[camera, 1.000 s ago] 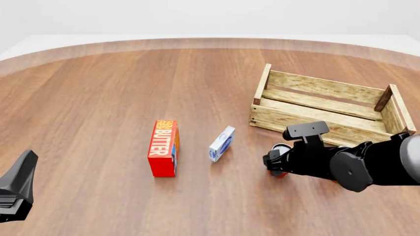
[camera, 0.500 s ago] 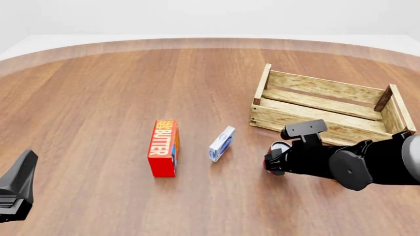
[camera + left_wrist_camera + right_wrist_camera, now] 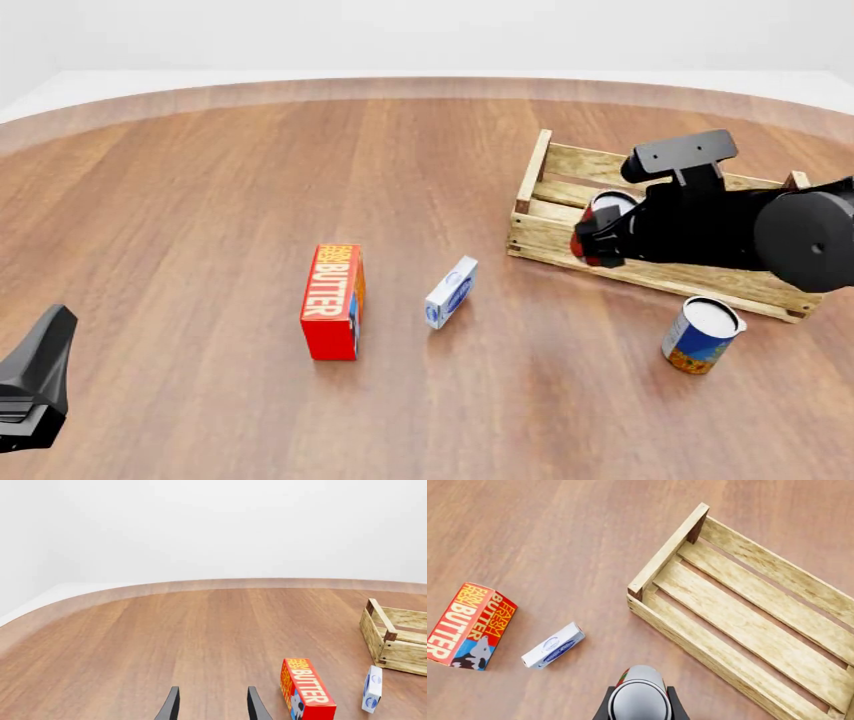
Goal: Pick up the tomato sauce, and put it in the wooden tray.
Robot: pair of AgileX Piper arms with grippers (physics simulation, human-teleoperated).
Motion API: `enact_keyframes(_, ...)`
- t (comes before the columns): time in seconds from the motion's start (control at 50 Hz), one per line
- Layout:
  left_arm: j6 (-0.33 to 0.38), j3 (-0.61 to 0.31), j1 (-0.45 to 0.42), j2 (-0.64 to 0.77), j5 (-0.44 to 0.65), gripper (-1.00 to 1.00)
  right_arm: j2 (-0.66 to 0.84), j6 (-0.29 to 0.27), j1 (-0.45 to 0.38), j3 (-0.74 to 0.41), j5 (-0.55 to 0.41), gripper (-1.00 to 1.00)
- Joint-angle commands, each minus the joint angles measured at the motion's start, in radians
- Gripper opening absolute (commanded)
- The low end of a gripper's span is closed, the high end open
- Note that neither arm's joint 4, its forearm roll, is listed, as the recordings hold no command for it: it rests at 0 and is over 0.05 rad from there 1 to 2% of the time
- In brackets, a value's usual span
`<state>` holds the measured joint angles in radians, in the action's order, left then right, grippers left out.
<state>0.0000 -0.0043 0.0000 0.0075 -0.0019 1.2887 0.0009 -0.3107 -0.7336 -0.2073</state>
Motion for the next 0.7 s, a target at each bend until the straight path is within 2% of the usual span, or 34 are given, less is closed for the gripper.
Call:
enact_keyframes(0.02,0.000,0.000,0.000,0.000,0.000,1.00,-0.061,-0.041,0.082,-0.179,-0.164,-1.00)
enact_keyframes(0.06,0.000,0.000,0.000,0.000,0.000,1.00,-0.061,-0.041,0.082,-0.179,-0.164,-1.00)
enact_keyframes(0.08,0.000,0.000,0.000,0.000,0.000,1.00,-0.021,-0.060,0.123,-0.233,-0.180,-1.00)
enact_keyframes(0.18,0.000,0.000,0.000,0.000,0.000,1.00,0.056,-0.063,0.162,-0.305,-0.196,-1.00)
enact_keyframes(0.22,0.000,0.000,0.000,0.000,0.000,1.00,0.083,-0.081,0.196,-0.334,-0.197,-1.00)
enact_keyframes(0.28,0.000,0.000,0.000,0.000,0.000,1.00,0.129,-0.071,0.201,-0.375,-0.205,-1.00)
enact_keyframes(0.3,0.000,0.000,0.000,0.000,0.000,1.00,0.145,-0.099,0.223,-0.388,-0.203,-1.00)
enact_keyframes(0.4,0.000,0.000,0.000,0.000,0.000,1.00,0.205,-0.113,0.235,-0.434,-0.210,-1.00)
enact_keyframes(0.42,0.000,0.000,0.000,0.000,0.000,1.00,0.258,-0.117,0.251,-0.489,-0.216,-1.00)
enact_keyframes(0.5,0.000,0.000,0.000,0.000,0.000,1.00,0.322,-0.116,0.260,-0.554,-0.228,-1.00)
enact_keyframes(0.56,0.000,0.000,0.000,0.000,0.000,1.00,0.404,-0.111,0.266,-0.617,-0.236,-1.00)
enact_keyframes(0.58,0.000,0.000,0.000,0.000,0.000,1.00,0.427,-0.088,0.252,-0.635,-0.246,-1.00)
enact_keyframes(0.6,0.000,0.000,0.000,0.000,0.000,1.00,0.465,-0.109,0.251,-0.654,-0.245,-1.00)
enact_keyframes(0.7,0.000,0.000,0.000,0.000,0.000,1.00,0.553,-0.087,0.242,-0.721,-0.250,-1.00)
